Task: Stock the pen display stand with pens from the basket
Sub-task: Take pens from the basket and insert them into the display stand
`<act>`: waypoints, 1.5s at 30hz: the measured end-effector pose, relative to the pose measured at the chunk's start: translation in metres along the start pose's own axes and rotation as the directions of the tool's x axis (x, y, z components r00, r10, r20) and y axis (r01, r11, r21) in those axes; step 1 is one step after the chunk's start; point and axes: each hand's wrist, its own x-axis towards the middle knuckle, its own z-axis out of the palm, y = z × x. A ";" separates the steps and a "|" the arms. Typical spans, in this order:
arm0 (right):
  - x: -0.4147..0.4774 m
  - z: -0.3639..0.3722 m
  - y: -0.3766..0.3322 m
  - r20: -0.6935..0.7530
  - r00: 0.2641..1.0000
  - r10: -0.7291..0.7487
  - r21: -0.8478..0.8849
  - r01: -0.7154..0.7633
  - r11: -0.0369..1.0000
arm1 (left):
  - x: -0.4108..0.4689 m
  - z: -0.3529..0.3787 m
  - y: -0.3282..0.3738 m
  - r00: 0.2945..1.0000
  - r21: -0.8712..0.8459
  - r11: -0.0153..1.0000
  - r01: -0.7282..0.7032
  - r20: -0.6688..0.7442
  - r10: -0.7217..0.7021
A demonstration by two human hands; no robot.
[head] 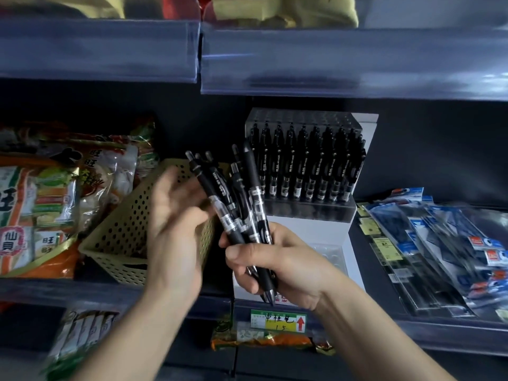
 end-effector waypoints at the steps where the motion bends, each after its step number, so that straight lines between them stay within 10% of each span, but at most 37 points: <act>1: 0.000 0.001 0.000 -0.005 1.000 -0.017 -0.004 0.017 1.000 | -0.008 0.002 -0.004 0.990 -0.137 0.983 0.124 0.077 -0.114; 8: -0.004 -0.001 0.008 0.035 0.995 0.091 -0.102 -0.087 0.991 | -0.008 0.006 -0.010 0.797 0.075 0.891 0.447 0.418 -0.435; 13: -0.006 -0.012 0.010 -0.014 0.957 0.288 -0.253 -0.282 0.925 | -0.011 0.008 -0.025 0.837 0.014 0.906 0.423 0.377 -0.397; 17: -0.016 -0.029 -0.013 -0.101 0.912 0.398 -0.651 -0.363 0.667 | -0.009 0.012 -0.031 0.899 0.071 0.962 0.263 0.344 -0.271; 22: -0.024 -0.037 -0.032 -0.295 0.955 -0.022 -0.630 -0.177 0.756 | -0.010 0.009 -0.036 0.921 0.212 0.968 0.136 0.333 -0.203; 28: -0.019 -0.021 -0.037 -0.376 0.841 -0.389 -0.548 0.136 0.825 | -0.016 0.012 -0.034 0.856 0.181 0.957 0.225 0.433 -0.283; 38: -0.026 -0.025 -0.050 -0.603 0.364 -0.710 -0.458 0.572 0.681 | -0.006 0.003 -0.030 0.804 -0.183 0.838 0.514 0.444 -0.396; 41: -0.023 -0.020 -0.042 -0.471 0.400 -0.786 -0.584 0.526 0.618 | -0.005 0.004 -0.029 0.797 -0.294 0.774 0.561 0.445 -0.409; 45: -0.016 -0.014 -0.024 -0.148 0.654 -0.742 -0.781 0.383 0.493 | -0.004 0.008 -0.026 0.805 -0.366 0.722 0.588 0.349 -0.479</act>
